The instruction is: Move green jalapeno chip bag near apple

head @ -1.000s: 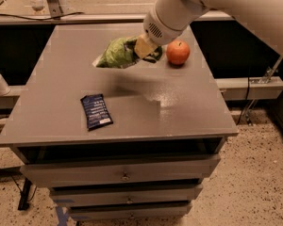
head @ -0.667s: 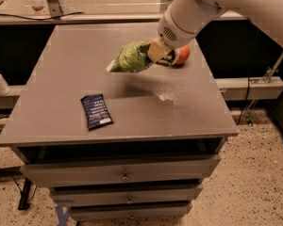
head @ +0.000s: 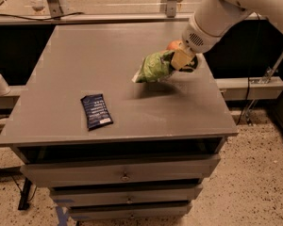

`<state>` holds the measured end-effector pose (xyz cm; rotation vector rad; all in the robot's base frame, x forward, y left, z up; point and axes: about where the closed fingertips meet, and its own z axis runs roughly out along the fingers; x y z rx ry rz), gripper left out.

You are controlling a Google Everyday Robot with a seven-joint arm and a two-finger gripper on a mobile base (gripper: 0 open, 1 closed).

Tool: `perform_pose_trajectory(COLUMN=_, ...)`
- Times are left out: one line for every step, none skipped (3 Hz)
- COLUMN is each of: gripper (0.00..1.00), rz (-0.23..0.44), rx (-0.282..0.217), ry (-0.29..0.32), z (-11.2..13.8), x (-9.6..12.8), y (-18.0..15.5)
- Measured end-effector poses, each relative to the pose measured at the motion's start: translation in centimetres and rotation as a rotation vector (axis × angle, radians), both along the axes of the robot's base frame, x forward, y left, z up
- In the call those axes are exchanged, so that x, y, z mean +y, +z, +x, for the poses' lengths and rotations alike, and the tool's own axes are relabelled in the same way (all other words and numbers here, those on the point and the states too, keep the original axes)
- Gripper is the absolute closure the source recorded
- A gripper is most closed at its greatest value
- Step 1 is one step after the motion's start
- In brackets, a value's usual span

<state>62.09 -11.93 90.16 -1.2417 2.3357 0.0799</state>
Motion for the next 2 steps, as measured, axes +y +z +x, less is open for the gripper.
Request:
perform_pose_trajectory(gripper=1.0, rz=-0.037, rx=0.044, ry=0.015, z=0.0, x=-2.7, y=-1.3)
perform_pose_trajectory(gripper=1.0, rz=-0.083, rx=0.083, ry=0.047, z=0.2, x=-4.4, y=-2.3)
